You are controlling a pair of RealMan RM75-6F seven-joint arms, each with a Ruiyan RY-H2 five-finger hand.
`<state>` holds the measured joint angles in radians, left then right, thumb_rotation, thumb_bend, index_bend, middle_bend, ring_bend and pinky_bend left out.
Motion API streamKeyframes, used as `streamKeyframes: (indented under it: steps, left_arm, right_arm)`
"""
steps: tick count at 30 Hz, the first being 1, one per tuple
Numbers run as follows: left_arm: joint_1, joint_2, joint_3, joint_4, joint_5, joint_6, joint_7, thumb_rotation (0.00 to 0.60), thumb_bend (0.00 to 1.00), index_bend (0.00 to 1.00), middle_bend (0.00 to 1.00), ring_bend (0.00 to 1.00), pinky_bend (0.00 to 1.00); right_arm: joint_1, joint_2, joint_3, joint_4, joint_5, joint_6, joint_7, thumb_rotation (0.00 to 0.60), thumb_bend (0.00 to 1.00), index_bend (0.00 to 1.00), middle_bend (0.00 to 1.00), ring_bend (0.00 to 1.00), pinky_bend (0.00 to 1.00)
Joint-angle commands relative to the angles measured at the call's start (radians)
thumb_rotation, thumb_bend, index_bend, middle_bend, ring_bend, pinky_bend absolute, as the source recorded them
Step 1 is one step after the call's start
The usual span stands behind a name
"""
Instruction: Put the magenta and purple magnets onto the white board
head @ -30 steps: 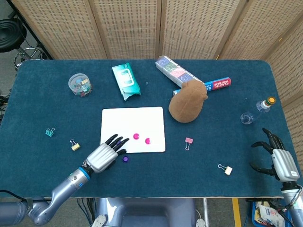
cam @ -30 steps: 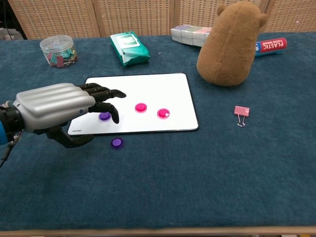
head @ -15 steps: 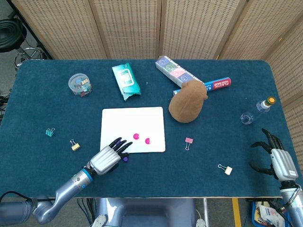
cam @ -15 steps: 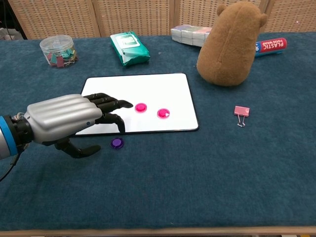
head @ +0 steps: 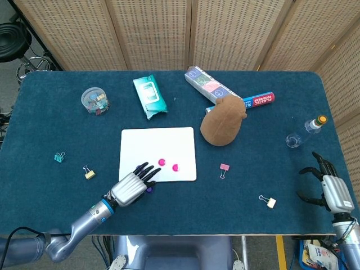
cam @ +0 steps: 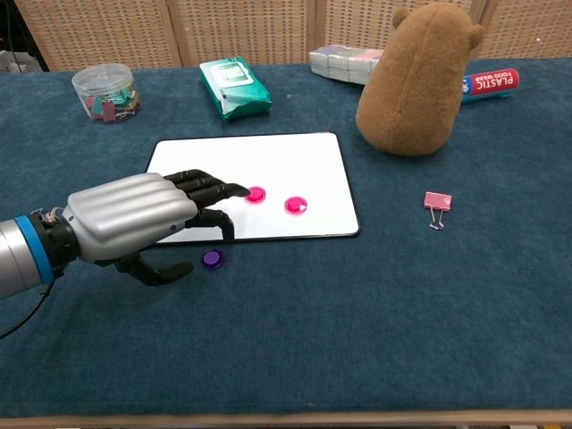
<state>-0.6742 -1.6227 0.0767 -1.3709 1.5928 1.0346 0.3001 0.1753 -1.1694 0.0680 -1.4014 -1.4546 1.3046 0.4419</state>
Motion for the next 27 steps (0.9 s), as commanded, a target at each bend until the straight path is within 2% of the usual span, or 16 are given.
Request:
streamKeyframes:
  steps: [1, 11, 19, 27]
  left_arm:
    - [0.004, -0.006, 0.002, 0.008, 0.007, 0.005, 0.001, 0.600, 0.42, 0.33, 0.00, 0.00, 0.00]
    - [0.024, -0.034, 0.009, 0.069, 0.046, 0.046, -0.009, 0.600, 0.42, 0.33, 0.00, 0.00, 0.00]
    - [0.033, -0.048, 0.017, 0.093, 0.059, 0.051, -0.027, 0.600, 0.42, 0.33, 0.00, 0.00, 0.00]
    - [0.027, -0.062, 0.003, 0.101, 0.052, 0.032, -0.020, 0.600, 0.42, 0.33, 0.00, 0.00, 0.00]
  right_arm:
    - [0.000, 0.001, 0.000, 0.001, 0.000, -0.001, 0.004, 0.600, 0.23, 0.37, 0.00, 0.00, 0.00]
    - [-0.001, 0.002, 0.000, 0.003, -0.001, -0.003, 0.011, 0.600, 0.23, 0.37, 0.00, 0.00, 0.00]
    - [-0.001, 0.002, 0.000, 0.004, -0.001, -0.005, 0.015, 0.600, 0.23, 0.37, 0.00, 0.00, 0.00]
    - [-0.001, 0.002, 0.000, 0.005, -0.001, -0.007, 0.017, 0.600, 0.23, 0.37, 0.00, 0.00, 0.00]
